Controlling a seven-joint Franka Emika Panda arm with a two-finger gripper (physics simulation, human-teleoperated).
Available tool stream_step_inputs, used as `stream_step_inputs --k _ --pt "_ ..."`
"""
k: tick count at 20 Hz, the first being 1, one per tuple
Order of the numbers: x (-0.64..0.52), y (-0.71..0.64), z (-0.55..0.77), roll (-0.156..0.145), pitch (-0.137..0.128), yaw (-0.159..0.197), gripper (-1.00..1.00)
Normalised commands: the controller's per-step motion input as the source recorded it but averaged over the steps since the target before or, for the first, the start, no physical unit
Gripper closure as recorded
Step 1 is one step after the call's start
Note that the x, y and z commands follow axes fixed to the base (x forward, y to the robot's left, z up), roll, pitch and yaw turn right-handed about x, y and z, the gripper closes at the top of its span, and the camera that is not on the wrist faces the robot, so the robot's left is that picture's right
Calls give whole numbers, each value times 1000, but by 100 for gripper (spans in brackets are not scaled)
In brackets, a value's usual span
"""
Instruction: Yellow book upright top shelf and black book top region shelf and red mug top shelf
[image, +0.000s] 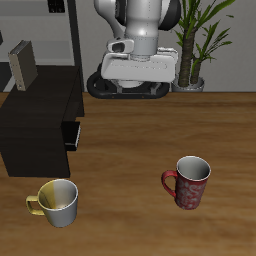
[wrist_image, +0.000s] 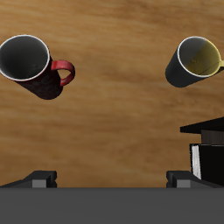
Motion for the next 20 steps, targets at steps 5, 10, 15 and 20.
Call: stream_step_inputs --k 5,10,15,20 --pt "14 28 -11 118 -32 32 -100" --pt "53 56 69 2 -7 -76 -100" --pt "282 269 -86 15 18 -78 -100" --pt "275 407 -83 39 86 -11 -100"
